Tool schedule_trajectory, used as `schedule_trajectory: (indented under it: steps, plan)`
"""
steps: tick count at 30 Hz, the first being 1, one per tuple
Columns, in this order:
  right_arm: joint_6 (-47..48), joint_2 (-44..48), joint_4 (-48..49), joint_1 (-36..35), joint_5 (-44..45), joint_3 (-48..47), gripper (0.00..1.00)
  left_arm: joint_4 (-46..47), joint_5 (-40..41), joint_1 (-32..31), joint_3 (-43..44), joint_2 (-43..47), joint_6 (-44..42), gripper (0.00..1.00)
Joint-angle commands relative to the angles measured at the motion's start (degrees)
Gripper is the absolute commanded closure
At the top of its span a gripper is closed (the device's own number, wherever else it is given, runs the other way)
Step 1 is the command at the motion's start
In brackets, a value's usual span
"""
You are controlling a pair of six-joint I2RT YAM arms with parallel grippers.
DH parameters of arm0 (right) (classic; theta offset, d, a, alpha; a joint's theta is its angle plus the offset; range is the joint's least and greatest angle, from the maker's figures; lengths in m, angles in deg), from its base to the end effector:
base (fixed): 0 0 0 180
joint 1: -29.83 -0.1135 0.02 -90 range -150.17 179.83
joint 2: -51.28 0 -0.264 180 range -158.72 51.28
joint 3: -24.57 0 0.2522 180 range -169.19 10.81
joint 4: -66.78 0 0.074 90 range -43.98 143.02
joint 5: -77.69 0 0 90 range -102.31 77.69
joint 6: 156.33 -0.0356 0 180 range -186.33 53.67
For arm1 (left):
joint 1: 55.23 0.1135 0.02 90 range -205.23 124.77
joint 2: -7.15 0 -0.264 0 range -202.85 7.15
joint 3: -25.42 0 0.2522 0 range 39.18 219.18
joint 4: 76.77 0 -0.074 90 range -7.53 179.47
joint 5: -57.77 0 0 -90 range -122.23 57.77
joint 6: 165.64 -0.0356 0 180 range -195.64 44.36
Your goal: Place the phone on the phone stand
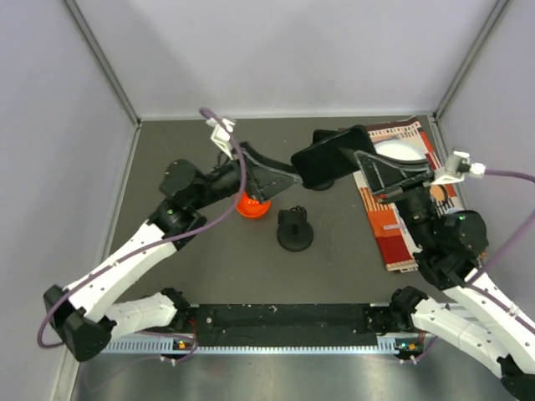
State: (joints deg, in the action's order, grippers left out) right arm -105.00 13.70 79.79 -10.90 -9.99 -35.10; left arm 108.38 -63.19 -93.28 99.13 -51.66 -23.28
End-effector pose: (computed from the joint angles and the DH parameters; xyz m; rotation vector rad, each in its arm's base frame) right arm 0.1026 0.0864 0.4324 0.0217 1.0318 1.2520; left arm 0.1660 -0.1532 0.4400 0.3668 1.4240 -1.6537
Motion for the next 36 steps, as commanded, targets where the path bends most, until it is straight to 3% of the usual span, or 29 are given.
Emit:
schedule_trajectory:
  steps: [1, 4, 9, 13, 17, 18, 21, 23, 24, 26, 27, 28, 30, 32, 36]
  plan:
    - [-0.44, 4.79, 9.80, 0.04, 7.16, 0.82, 1.00, 11.57, 4.49, -7.91, 1.23, -3.50, 2.04, 0.02]
    - [-0.78, 7.43, 9.45, 0.12, 10.06, 1.70, 1.00, 22.11, 4.77, -10.64, -0.09, -7.45, 5.54, 0.03]
    - [-3.15, 10.15, 10.06, 0.04, 10.77, 3.45, 1.00, 32.11, 2.75, -13.89, 4.65, -15.53, 7.93, 0.18]
    - [-5.96, 11.39, 11.82, 0.04, 11.21, 6.09, 1.00, 34.08, 2.40, -15.39, 9.30, -20.11, 8.46, 0.30]
    - [-7.29, 12.27, 11.30, 0.04, 9.54, 7.41, 1.00, 38.47, 3.18, -15.75, 9.49, -22.31, 9.78, 0.51]
    - [-7.55, 12.62, 10.77, 0.04, 9.36, 7.50, 1.00, 38.04, 3.71, -15.75, 9.40, -22.14, 9.17, 0.69]
    - [-6.60, 14.29, 3.67, 0.04, 7.17, 6.63, 1.00, 34.36, 3.89, -15.75, 9.14, -20.83, 6.19, 1.00]
    - [-3.79, 15.60, -10.18, 0.04, 3.49, 2.87, 0.87, 28.83, 3.89, -15.57, 8.79, -18.56, 3.64, 1.00]
    - [-0.03, 15.87, -14.94, 0.04, 2.08, 1.63, 0.68, 26.11, 3.80, -15.57, 8.61, -17.41, -0.03, 1.00]
    - [4.55, 16.22, -28.43, 0.04, -2.05, -1.27, 0.48, 15.84, 1.61, -14.96, 8.96, -13.73, -4.96, 1.00]
    - [10.06, 16.31, -31.91, 0.04, -5.63, -1.90, 0.32, 11.88, 0.82, -14.70, 9.75, -12.49, -10.38, 1.00]
    - [12.63, 16.40, -35.52, 0.04, -11.15, -2.34, 0.26, 2.62, -1.01, -14.08, 10.28, -11.17, -13.31, 1.00]
    - [17.90, 15.88, -45.19, 0.04, -15.05, -3.92, 0.06, -7.00, -3.31, -13.38, 13.16, -8.44, -23.11, 1.00]
    - [21.34, 13.95, -53.34, 0.04, -21.64, -6.63, 0.04, -23.73, -6.03, -12.50, 15.89, -7.29, -29.82, 1.00]
    - [28.81, 7.02, -62.25, 0.04, -30.09, -11.56, 0.02, -46.04, -11.22, -10.65, 23.18, -7.46, -44.85, 1.00]
